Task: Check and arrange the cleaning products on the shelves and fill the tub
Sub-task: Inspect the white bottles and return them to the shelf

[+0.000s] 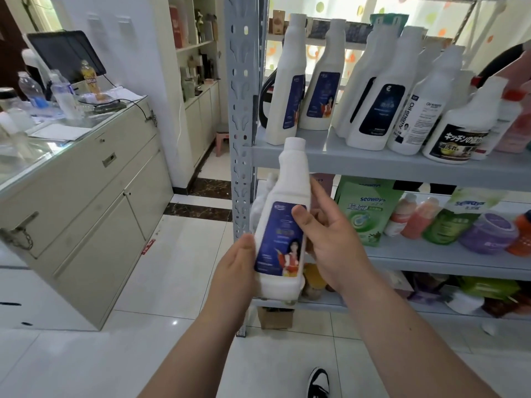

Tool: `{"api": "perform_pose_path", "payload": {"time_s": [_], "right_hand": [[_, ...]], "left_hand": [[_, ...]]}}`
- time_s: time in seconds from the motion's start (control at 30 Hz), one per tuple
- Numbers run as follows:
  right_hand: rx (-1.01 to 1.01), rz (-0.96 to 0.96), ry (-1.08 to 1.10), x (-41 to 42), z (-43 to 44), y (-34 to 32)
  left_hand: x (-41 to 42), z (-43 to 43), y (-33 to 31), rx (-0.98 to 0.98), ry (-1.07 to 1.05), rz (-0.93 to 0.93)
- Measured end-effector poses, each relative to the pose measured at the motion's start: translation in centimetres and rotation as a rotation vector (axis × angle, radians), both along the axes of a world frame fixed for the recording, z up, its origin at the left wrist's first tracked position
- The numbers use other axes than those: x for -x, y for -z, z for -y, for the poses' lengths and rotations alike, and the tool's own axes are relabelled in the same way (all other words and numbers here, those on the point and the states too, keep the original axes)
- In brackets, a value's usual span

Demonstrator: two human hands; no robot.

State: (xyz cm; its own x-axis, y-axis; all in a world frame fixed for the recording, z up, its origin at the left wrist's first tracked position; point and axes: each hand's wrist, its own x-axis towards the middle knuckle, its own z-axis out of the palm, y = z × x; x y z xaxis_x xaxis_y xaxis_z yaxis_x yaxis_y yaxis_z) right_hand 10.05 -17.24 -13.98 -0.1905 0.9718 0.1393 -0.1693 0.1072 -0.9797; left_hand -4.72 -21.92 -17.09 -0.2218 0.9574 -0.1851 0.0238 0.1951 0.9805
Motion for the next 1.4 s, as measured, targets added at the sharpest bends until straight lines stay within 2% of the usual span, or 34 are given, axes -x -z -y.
{"api": "perform_pose_path", "payload": {"time_s": [0.03, 0.1, 0.13, 0.2, 0.3, 0.43, 0.53, 0.63, 0.67, 0.73, 0.8, 0.83, 0.9, 0.97, 1.0, 1.1, 1.2, 1.3, 1.4], "right_hand": [[0.019, -0.014, -0.027, 0.0, 0.1, -0.1], [0.029, -0.038, -0.069, 0.0, 0.2, -0.4], [0.016, -0.03, -0.079, 0.1, 0.1, -0.5], [-0.023, 0.013, -0.103, 0.4, 0.1, -0.5], [-0.043, 0.02, -0.144, 1.2, -0.2, -0.4], [-0.087, 0.042, -0.172, 1.7, -0.7, -0.3], [-0.093, 0.077, -0.211, 1.6, -1.2, -0.1], [-0.031, 0.137, -0.152, 2.1, -1.6, 0.4], [-0.013, 0.164, -0.092, 2.2, -2.0, 0.5], [0.041, 0.156, 0.016, 2.1, -3.0, 0.6], [0.148, 0.016, 0.052, 1.5, -4.1, 0.4], [0.221, -0.089, 0.04, 1.1, -4.6, 0.3], [0.349, -0.302, -0.038, 0.3, -5.4, 0.1], [0.376, -0.432, -0.098, -0.5, -6.3, 0.3], [0.374, -0.477, -0.108, -0.9, -6.7, 0.4], [0.353, -0.553, -0.119, -1.5, -7.8, 0.4], [0.329, -0.503, -0.069, -1.7, -8.2, -0.1], [0.213, -0.296, 0.008, -1.8, -9.1, -1.3], [0.057, -0.14, 0.05, -2.4, -10.8, -3.2]], "left_hand": [[0.1, -0.1, 0.1, 0.058, -0.046, 0.063], [0.1, -0.1, 0.1, 0.172, -0.069, 0.378], [0.0, 0.0, -0.1, 0.202, -0.055, 0.552], [-0.1, 0.2, -0.2, 0.235, 0.002, 0.75], [-0.4, 0.4, 0.5, 0.246, 0.014, 0.879], [-0.3, -0.2, -0.2, 0.203, -0.025, 0.876], [0.2, -1.4, 0.0, 0.113, -0.132, 0.705], [0.2, -2.0, -0.2, 0.015, -0.166, 0.265], [-0.1, -1.9, -0.4, -0.031, -0.148, 0.207], [-1.0, -1.6, -1.2, -0.1, -0.11, 0.279], [-2.0, -1.4, -2.0, -0.177, -0.058, 0.349], [-2.4, -1.5, -2.0, -0.235, -0.024, 0.322], [-3.0, -1.8, -2.3, -0.363, 0.043, 0.126], [-3.5, -2.2, -2.6, -0.454, 0.104, -0.117], [-3.9, -2.5, -2.7, -0.482, 0.117, -0.181], [-4.6, -3.2, -3.3, -0.517, 0.159, -0.186], [-4.8, -4.4, -3.5, -0.494, 0.161, -0.207], [-4.9, -6.2, -3.6, -0.479, 0.11, -0.296], [-4.5, -8.6, -3.9, -0.489, 0.065, -0.249]]}}
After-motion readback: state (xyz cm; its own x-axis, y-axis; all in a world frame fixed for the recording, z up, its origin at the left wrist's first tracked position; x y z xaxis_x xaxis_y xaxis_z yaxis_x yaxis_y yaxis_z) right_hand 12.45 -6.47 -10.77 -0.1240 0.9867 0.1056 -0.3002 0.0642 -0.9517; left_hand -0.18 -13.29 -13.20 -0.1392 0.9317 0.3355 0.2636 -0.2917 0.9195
